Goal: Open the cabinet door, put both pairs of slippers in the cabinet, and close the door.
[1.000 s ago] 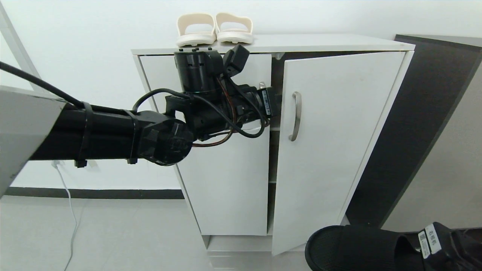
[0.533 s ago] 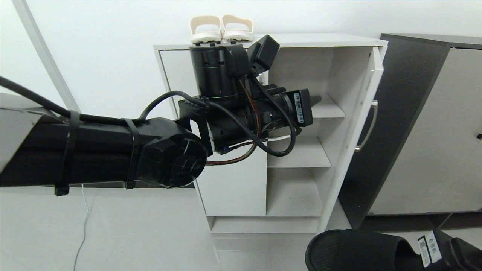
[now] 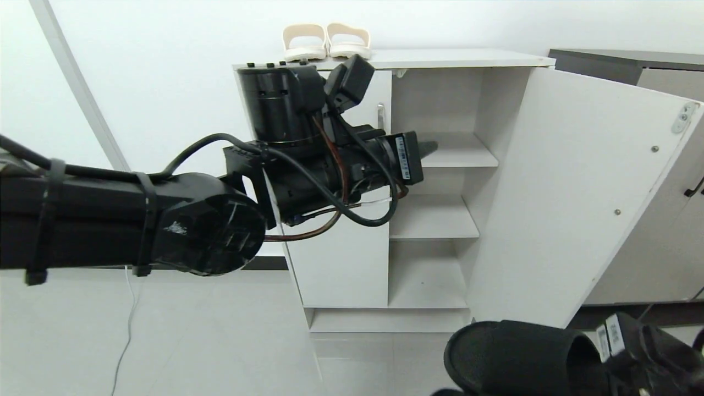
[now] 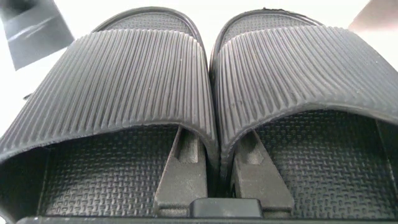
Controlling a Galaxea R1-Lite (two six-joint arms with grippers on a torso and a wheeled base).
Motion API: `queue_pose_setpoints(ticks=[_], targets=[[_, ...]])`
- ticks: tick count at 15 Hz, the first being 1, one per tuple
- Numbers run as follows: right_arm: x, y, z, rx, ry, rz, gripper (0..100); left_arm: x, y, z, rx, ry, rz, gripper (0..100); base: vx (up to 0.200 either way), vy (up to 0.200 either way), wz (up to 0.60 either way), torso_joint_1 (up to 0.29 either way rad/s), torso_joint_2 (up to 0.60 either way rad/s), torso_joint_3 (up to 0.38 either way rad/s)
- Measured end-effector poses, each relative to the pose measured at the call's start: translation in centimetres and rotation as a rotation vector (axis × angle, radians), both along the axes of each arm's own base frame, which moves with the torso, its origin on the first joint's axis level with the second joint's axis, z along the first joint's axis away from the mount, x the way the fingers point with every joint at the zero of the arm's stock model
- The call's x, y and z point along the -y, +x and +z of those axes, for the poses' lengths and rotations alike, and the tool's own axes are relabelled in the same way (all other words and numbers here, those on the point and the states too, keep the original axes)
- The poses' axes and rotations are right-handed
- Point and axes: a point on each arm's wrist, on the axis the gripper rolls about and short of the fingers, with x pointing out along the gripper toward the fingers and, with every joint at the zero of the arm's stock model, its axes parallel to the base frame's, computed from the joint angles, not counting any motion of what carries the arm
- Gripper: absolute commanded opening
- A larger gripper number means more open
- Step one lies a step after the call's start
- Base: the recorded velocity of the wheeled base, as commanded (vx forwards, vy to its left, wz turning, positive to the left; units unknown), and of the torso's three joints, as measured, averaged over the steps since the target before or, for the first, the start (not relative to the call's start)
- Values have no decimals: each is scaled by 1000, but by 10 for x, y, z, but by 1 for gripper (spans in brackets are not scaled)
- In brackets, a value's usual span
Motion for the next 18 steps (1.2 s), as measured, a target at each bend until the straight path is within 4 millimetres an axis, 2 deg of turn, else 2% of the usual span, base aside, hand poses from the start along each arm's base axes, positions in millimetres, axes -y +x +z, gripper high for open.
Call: queue_pose_setpoints(ticks=[4,6,9,13,16,18], targets=[[-17,45,13,35,63,-381,0,-53,-15,-3,36,78,209,0,0,0,0,0,0,0],[-31,71,18,86,90,-590,0,-81,-37,-1,49,102,322,0,0,0,0,0,0,0],[-54,105,17,112,128,-798,0,-121,-77,5,57,109,470,0,0,0,0,0,0,0],[-80,140,5,169,156,-929,0,-176,-136,-3,39,150,680,0,0,0,0,0,0,0],[-102,165,2,207,175,-985,0,-216,-181,-25,17,179,879,0,0,0,0,0,0,0],[-111,177,-6,213,164,-1005,0,-235,-209,-49,5,197,1030,0,0,0,0,0,0,0]])
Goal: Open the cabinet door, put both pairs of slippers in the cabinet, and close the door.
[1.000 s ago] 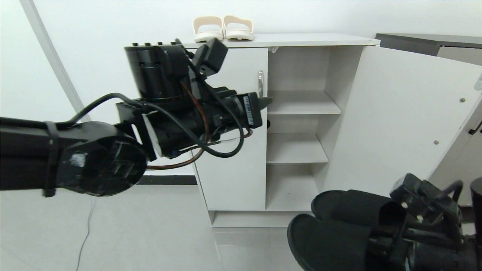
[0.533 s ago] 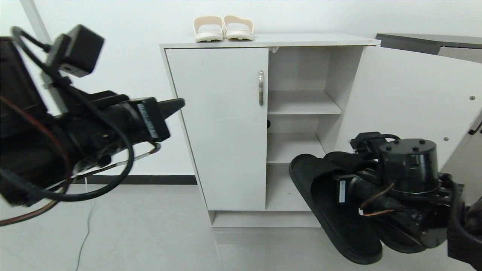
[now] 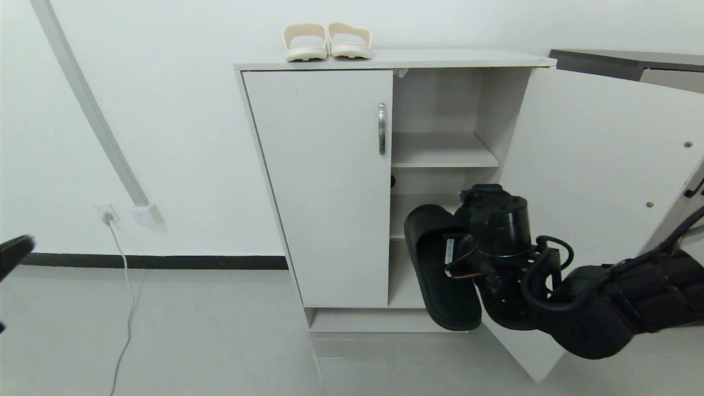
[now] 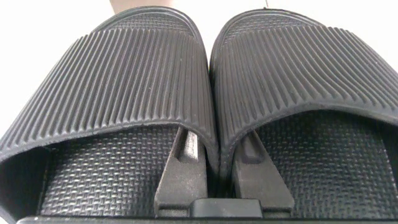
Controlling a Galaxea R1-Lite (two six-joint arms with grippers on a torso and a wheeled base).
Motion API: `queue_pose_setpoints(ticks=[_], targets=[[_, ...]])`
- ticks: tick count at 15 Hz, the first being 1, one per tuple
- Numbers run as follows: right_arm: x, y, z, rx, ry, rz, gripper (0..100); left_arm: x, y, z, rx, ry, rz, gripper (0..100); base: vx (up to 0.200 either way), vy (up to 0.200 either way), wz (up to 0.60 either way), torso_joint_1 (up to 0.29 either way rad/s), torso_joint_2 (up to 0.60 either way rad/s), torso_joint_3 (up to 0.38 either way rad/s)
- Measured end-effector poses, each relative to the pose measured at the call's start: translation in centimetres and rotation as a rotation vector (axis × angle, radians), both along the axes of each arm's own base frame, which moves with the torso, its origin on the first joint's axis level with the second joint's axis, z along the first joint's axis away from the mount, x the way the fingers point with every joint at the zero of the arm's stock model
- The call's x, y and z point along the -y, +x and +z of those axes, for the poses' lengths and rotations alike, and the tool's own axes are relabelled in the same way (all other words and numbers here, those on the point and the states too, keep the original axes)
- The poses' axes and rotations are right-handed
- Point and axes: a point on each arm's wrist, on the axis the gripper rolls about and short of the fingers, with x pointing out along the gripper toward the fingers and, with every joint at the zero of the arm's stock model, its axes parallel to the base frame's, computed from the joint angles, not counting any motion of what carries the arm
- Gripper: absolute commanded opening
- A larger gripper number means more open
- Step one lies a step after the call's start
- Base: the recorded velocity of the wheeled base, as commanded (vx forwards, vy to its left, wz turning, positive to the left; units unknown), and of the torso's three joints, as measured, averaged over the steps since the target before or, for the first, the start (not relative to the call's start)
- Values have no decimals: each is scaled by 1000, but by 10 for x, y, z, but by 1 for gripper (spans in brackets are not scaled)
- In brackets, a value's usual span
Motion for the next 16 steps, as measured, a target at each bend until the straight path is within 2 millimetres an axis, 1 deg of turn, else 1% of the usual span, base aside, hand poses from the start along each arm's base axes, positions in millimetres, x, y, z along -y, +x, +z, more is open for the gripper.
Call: queue_pose_setpoints(ticks=[2,4,6,9,11,13,15,16], targets=[[-4,6,-11,-16,-19,-13,0,-9,-25,-32,-13,23,113,0,0,0,0,0,0,0],[-7,8,-17,-28,-30,-12,0,-11,-45,-64,-20,38,179,0,0,0,0,0,0,0],[-8,10,-23,-40,-41,-12,0,-11,-59,-88,-4,44,231,0,0,0,0,0,0,0],[-9,11,-29,-52,-51,-13,0,-9,-73,-111,38,77,282,0,0,0,0,0,0,0],[-10,11,-32,-59,-56,-11,0,-6,-78,-129,14,103,177,0,0,0,0,0,0,0],[-10,10,-36,-67,-64,-10,0,-4,-81,-145,-66,107,82,0,0,0,0,0,0,0],[-10,10,-36,-64,-64,-9,0,-1,-83,-152,-97,124,-28,0,0,0,0,0,0,0],[-10,9,-37,-63,-65,-7,0,0,-83,-152,-91,142,-51,0,0,0,0,0,0,0]])
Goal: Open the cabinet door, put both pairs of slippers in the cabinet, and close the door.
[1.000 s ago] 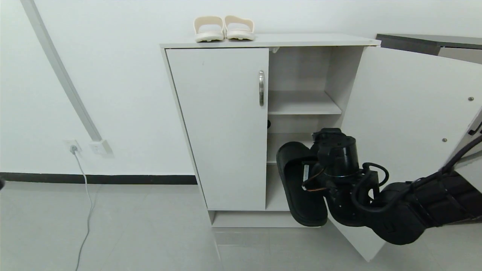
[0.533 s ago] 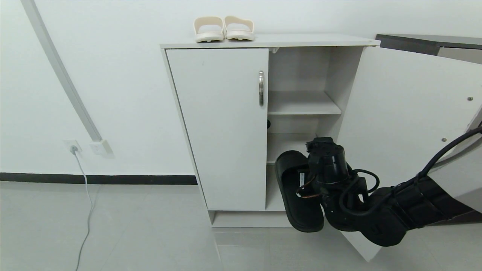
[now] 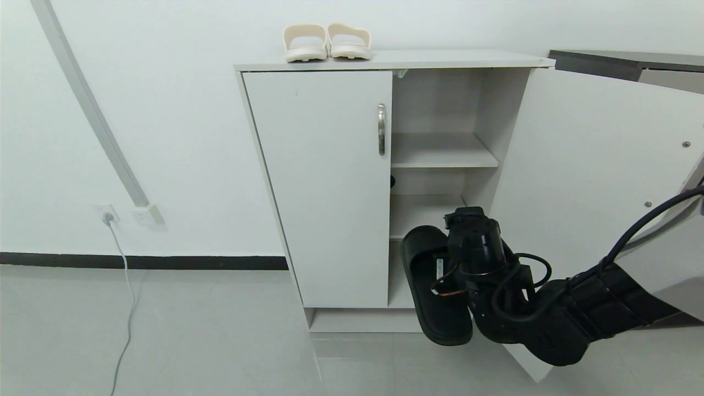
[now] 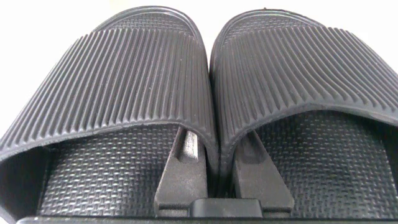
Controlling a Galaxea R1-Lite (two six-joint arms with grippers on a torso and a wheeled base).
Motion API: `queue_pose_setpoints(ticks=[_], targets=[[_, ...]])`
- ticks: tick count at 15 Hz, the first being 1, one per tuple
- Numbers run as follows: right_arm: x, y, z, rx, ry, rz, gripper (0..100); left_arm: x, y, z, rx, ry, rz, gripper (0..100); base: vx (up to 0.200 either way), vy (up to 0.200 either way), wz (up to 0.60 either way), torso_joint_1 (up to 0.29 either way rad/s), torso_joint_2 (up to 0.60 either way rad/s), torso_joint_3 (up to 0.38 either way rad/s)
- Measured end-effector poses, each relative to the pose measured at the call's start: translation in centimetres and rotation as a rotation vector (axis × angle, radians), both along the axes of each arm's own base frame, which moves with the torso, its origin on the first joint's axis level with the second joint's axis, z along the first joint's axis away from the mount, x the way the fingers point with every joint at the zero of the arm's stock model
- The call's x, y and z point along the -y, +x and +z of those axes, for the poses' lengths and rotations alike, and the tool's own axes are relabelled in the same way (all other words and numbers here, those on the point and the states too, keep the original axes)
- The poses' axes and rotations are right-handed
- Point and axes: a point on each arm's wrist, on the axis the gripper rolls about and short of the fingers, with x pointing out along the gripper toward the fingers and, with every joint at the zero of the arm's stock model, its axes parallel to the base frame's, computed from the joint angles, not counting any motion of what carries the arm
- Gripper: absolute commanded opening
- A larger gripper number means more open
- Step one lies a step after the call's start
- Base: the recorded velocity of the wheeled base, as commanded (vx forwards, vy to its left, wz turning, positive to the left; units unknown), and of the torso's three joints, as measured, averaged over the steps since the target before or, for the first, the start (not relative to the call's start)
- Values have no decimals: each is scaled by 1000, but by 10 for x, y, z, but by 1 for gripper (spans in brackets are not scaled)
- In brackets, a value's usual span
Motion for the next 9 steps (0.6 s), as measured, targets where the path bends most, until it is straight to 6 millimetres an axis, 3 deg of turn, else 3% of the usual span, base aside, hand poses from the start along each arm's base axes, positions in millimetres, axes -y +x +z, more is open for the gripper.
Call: queue_pose_setpoints(ticks=[9], targets=[[-5,-5,-1,4,1,21,0,-2,-6,-2,77,14,-124,0,0,0,0,0,0,0]])
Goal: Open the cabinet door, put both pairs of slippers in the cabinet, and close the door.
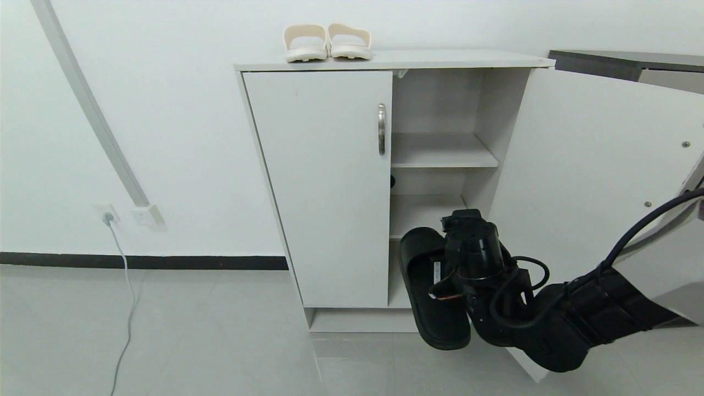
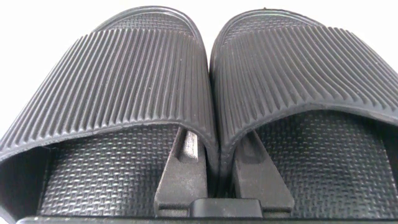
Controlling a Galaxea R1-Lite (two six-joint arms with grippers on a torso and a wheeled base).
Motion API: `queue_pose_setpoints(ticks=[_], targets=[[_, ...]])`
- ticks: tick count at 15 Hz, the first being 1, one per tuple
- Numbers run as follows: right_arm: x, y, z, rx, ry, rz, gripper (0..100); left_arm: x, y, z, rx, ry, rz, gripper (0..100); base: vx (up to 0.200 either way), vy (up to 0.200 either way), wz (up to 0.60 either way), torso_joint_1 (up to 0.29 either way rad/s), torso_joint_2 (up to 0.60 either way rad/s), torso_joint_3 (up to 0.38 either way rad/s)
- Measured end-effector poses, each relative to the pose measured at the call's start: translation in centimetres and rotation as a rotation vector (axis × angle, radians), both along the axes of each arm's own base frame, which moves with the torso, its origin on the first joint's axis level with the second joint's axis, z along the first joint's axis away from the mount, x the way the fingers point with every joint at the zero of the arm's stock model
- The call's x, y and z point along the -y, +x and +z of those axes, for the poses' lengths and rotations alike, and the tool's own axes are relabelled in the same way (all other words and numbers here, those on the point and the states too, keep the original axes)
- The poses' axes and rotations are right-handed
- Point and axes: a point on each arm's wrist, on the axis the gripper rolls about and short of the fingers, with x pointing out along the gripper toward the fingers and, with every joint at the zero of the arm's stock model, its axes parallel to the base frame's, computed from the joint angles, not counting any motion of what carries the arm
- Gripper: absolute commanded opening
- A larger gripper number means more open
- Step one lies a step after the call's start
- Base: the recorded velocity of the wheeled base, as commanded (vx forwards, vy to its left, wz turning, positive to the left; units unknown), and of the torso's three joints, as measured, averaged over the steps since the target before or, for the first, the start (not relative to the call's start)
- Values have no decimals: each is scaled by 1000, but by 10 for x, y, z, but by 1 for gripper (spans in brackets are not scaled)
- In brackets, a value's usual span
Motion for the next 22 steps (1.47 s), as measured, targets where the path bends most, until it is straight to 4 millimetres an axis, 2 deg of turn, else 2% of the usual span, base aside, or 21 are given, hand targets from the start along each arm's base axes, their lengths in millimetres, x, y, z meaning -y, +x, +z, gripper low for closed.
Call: queue_pose_setpoints(ticks=[2,5,10,19,22], targets=[[-6,4,4,19,0,10,0,0,-1,0,7,-10,-2,0,0,0,0,0,0,0],[-26,12,12,72,24,-7,0,0,-1,0,9,-33,0,0,0,0,0,0,0,0],[-44,19,4,96,23,-70,0,0,-1,0,11,-38,0,0,0,0,0,0,0,0],[-48,22,-15,68,-7,-74,0,0,-1,0,11,-40,1,0,0,-200,0,4,3,3],[-46,22,-24,49,-19,-71,0,0,-1,0,11,-40,2,0,0,0,0,0,0,0]])
